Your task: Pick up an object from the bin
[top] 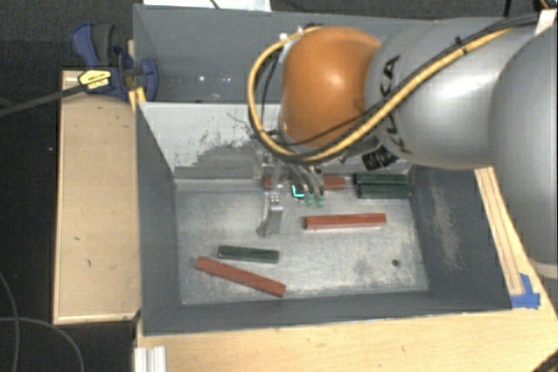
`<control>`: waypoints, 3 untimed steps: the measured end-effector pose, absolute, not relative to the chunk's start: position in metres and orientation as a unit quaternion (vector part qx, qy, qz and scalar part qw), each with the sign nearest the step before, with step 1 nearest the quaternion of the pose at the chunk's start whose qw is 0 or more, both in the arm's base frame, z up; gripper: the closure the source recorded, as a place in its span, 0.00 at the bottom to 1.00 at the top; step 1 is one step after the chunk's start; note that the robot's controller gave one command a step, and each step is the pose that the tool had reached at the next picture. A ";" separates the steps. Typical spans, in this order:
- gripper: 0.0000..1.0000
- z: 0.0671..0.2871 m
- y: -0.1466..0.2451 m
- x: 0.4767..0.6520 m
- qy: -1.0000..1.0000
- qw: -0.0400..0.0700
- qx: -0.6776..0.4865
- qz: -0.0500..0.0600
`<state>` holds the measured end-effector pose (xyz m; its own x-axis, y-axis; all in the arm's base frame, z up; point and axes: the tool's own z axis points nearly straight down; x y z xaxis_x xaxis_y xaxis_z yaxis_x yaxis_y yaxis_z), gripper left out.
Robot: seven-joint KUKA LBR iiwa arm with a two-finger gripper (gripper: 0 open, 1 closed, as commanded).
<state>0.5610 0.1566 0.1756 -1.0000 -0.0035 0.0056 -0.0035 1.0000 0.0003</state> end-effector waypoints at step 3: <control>1.00 0.071 0.157 0.499 -1.000 0.000 0.006 -0.001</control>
Offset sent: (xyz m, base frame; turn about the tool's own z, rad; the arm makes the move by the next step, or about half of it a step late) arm -0.0460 -0.0174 -0.1043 -0.1978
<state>0.4993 0.1574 0.0712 -0.9999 -0.0112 -0.0010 -0.0112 0.9999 0.0019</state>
